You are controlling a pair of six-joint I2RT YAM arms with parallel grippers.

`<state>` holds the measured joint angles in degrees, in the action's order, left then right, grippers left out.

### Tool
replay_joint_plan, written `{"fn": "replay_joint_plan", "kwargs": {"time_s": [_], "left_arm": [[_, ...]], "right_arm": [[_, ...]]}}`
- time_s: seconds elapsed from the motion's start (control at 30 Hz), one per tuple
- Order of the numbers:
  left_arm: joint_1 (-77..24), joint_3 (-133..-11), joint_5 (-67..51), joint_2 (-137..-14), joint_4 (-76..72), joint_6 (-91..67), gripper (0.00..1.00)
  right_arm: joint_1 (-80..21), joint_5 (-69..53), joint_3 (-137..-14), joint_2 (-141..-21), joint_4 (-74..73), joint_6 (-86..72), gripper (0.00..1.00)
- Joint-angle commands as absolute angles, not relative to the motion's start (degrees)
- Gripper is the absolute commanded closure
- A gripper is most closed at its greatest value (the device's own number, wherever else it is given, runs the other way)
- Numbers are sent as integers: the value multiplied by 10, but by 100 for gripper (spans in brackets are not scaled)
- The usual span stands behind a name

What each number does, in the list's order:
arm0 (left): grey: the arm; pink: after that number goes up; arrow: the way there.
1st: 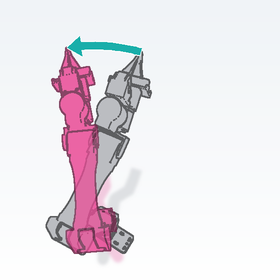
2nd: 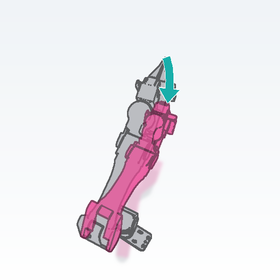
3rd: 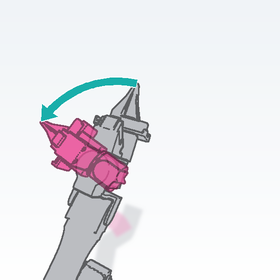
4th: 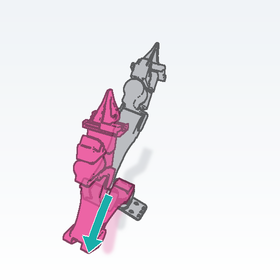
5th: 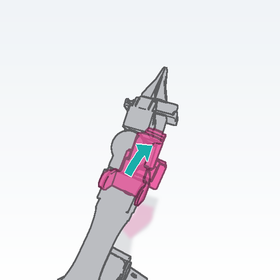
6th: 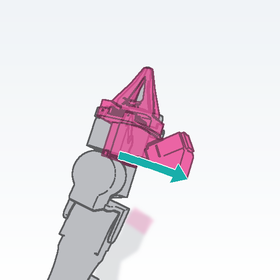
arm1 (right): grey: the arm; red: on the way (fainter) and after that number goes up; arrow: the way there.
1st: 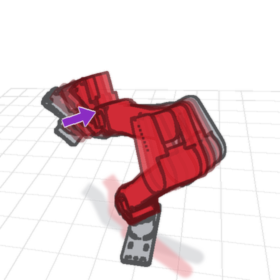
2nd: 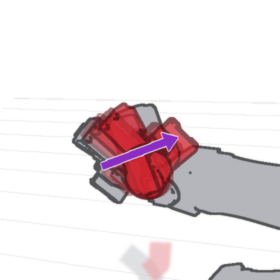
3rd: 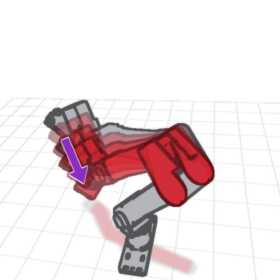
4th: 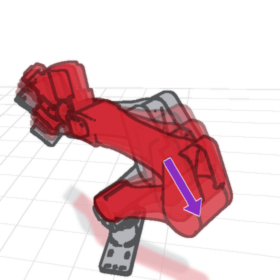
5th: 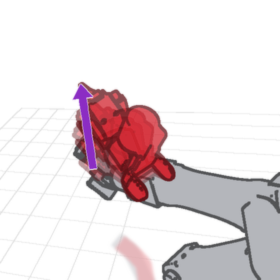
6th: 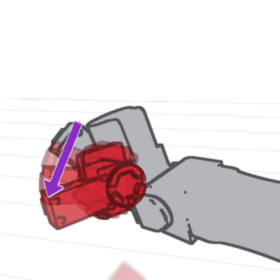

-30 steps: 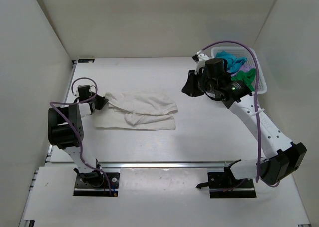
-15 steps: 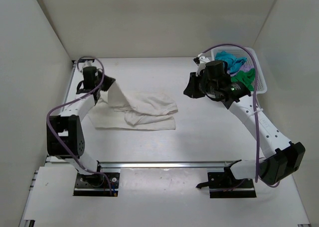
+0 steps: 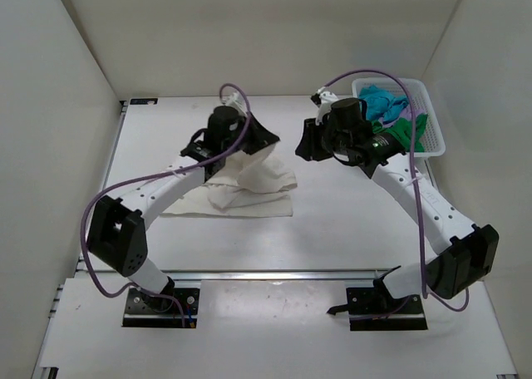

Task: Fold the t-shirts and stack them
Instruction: Flatten out the tshirt

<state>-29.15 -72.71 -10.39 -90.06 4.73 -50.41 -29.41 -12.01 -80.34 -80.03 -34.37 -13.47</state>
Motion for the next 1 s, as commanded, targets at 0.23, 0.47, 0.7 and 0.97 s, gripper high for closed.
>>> {"fn": "replay_joint_plan", "kwargs": {"time_s": [0.23, 0.47, 0.7, 0.97], "left_arm": [[-354, -749, -165, -1049, 0, -556, 55], [-290, -677, -188, -967, -18, -544, 13], [-159, -505, -180, -774, 60, -497, 42], [-143, -407, -164, -716, 102, -465, 44]], "right_arm": [[-194, -191, -641, -719, -237, -199, 73], [-166, -244, -541, -741, -132, -281, 64], [-256, -200, -428, -745, -48, -374, 65], [-247, -185, -351, -769, 73, -386, 58]]}}
